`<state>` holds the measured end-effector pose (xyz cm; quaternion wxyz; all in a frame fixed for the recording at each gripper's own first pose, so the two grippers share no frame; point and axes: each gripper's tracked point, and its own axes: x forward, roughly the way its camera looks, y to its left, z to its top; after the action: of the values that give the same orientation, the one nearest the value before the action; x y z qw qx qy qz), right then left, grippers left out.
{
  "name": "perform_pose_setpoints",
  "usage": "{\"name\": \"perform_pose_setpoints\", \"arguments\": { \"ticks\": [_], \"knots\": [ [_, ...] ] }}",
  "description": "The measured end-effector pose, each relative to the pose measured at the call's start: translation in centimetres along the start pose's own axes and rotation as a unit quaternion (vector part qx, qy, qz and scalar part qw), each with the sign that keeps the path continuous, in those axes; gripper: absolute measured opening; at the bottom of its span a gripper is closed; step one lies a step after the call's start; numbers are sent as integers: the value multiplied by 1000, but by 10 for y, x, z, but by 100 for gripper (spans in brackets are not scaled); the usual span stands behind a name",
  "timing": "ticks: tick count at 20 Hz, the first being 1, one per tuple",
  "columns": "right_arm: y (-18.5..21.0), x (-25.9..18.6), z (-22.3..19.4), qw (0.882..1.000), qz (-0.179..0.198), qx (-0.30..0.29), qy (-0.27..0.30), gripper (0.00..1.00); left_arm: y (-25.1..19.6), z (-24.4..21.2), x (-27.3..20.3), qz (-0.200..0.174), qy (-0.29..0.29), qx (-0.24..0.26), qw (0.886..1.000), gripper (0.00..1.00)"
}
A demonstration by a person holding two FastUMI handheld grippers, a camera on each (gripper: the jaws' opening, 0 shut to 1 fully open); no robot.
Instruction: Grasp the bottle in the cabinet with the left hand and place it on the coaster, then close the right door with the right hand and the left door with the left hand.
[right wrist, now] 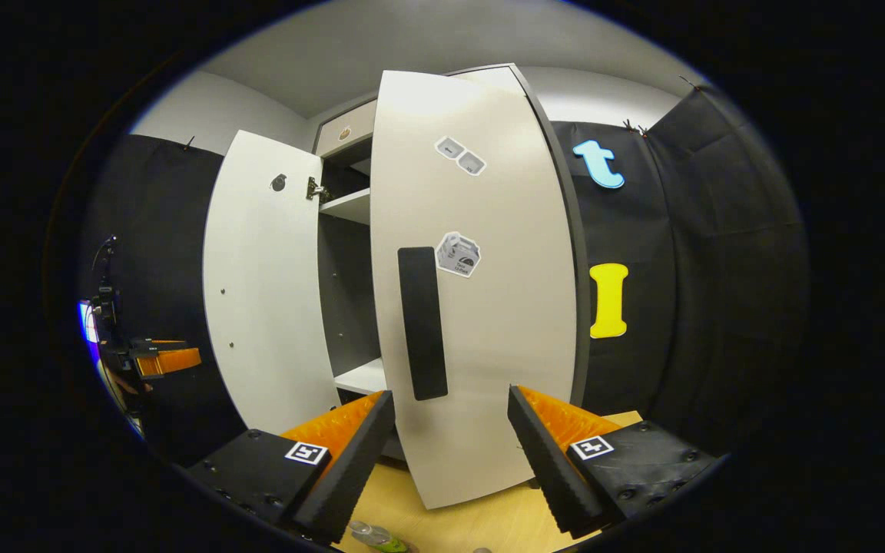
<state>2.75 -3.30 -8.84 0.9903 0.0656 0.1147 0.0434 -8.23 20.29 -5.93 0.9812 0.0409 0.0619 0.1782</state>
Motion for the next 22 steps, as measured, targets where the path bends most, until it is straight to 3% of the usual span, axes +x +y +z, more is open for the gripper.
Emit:
{"name": "perform_pose_setpoints", "arguments": {
  "ticks": [4, 9, 13, 22],
  "knots": [
    [-11, -11, 2, 1000, -22, -1, -2, 98, 16, -9, 19, 8, -2, 1, 1000, 95],
    [-28, -26, -2, 998, -63, 12, 1, 98, 20, -10, 37, 1, -4, 12, 1000, 93],
    [-36, -32, -12, 996, -86, 18, 10, 98, 17, -12, 38, -14, -5, -7, 1000, 93],
    [-39, -19, -15, 997, -77, 19, 14, 99, 8, -6, 45, -37, -7, -8, 999, 93]
  ]
}}
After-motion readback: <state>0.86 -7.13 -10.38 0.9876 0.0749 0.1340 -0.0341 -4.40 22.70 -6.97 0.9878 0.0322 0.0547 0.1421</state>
